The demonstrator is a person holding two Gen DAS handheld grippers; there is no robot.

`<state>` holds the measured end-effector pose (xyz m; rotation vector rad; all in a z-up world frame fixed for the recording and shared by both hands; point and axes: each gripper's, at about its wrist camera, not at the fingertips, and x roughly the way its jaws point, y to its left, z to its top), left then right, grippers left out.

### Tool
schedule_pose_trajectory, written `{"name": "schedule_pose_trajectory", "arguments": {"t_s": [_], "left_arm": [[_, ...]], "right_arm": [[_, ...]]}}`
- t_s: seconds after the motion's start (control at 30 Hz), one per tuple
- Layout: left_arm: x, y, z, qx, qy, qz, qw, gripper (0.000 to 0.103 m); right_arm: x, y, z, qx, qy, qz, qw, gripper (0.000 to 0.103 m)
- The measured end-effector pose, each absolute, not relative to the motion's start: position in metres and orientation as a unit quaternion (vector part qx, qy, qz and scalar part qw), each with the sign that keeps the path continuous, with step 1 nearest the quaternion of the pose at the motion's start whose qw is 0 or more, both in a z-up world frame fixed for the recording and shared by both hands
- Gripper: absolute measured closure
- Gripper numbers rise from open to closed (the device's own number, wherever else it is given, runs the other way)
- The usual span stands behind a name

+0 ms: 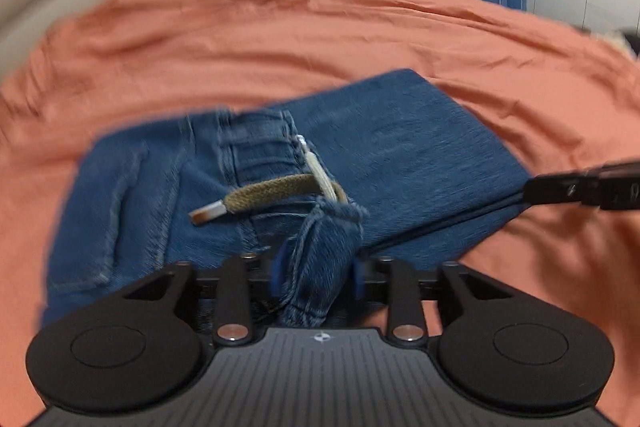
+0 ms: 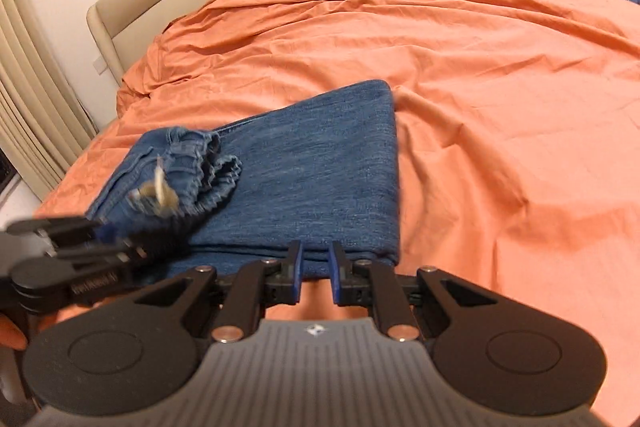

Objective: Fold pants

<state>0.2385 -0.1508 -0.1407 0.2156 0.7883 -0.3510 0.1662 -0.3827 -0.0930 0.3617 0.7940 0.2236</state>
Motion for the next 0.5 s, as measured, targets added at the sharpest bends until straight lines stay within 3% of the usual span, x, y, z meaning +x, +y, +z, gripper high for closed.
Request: {"name": "schedule_pose_trajectory", "arguments": {"t_s": [0.1,0.23,0.33,0.43,0.5], "left_arm": [[0.254,-0.133,-0.134,0.025,0.41,-0.207,0.888,0.038],[0.263,-0.108,-0.114,-0.044,0.404,-0.243,0.881,0.037],[0.263,-0.085,-0.095,-0.047,0.376,-0.231,0.896,0.037],[0.271,-0.06,-0.084,-0.018,0.34,-0.186,0.922,0.037],[0.283,-0.042,-0.082,-0.004,0.332,-0.154,0.931,0.038]], "right_arm": [[0.168,-0.378,-0.091,0.179,0.384,0.117,0.898,0.091],[0.175,-0.362,-0.087,0.182,0.386,0.131,0.895,0.09],[0.185,-0.352,-0.082,0.202,0.388,0.143,0.888,0.079],[0.207,-0.339,-0.078,0.231,0.393,0.155,0.876,0.077],[0.226,-0.328,-0.076,0.249,0.399,0.164,0.867,0.067]]}}
